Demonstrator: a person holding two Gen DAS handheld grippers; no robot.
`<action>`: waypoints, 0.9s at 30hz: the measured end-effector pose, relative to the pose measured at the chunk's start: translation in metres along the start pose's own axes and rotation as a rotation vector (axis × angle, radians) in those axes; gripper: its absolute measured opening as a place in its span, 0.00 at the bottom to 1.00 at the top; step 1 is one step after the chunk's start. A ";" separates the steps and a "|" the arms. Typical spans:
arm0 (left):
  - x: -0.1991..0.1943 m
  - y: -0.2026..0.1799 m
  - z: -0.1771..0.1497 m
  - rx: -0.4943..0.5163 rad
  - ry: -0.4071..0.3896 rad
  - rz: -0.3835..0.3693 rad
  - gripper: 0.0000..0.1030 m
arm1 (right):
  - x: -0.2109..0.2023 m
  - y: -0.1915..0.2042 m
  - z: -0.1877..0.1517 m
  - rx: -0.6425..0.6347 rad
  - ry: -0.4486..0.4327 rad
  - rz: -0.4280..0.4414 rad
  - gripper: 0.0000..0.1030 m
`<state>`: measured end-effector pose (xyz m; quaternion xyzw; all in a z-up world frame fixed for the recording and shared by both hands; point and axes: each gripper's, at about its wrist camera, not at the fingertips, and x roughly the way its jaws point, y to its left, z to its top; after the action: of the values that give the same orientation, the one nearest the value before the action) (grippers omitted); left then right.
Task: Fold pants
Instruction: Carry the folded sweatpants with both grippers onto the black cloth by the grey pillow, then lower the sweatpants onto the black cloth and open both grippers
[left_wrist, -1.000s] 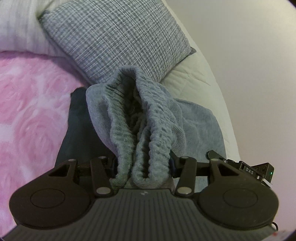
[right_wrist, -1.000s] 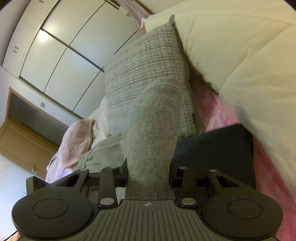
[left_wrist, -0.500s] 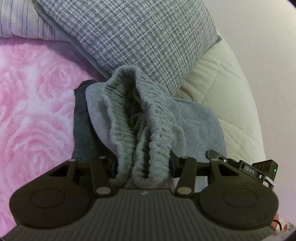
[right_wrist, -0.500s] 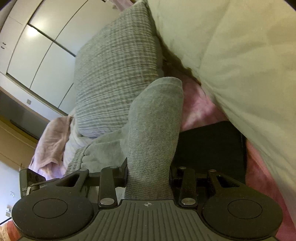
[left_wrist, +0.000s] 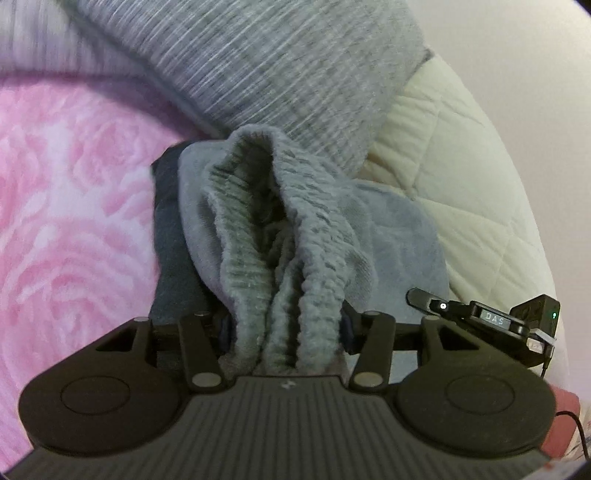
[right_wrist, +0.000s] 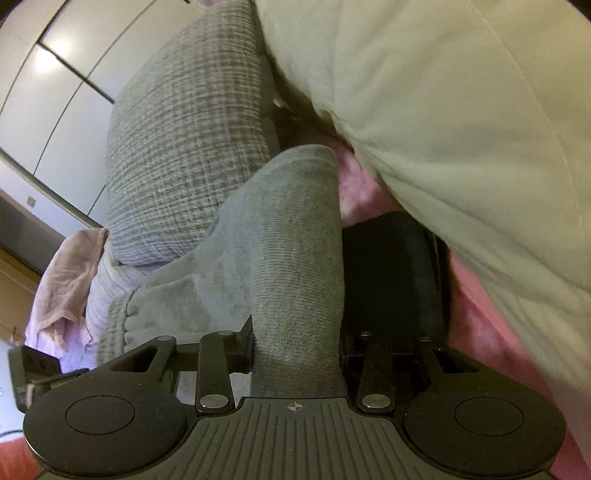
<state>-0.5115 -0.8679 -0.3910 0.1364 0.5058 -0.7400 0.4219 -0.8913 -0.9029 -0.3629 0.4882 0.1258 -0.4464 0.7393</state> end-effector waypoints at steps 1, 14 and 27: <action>-0.004 -0.006 0.001 0.029 -0.013 -0.002 0.45 | -0.003 0.004 -0.002 -0.026 -0.019 -0.002 0.34; -0.013 -0.001 0.010 0.062 0.044 0.120 0.61 | -0.022 0.013 0.002 -0.001 0.053 -0.187 0.53; -0.005 -0.083 0.068 0.379 -0.097 0.345 0.11 | -0.001 0.097 0.042 -0.535 -0.130 -0.345 0.32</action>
<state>-0.5568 -0.9131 -0.3048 0.2616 0.3065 -0.7444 0.5324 -0.8262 -0.9248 -0.2825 0.2185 0.2722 -0.5464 0.7613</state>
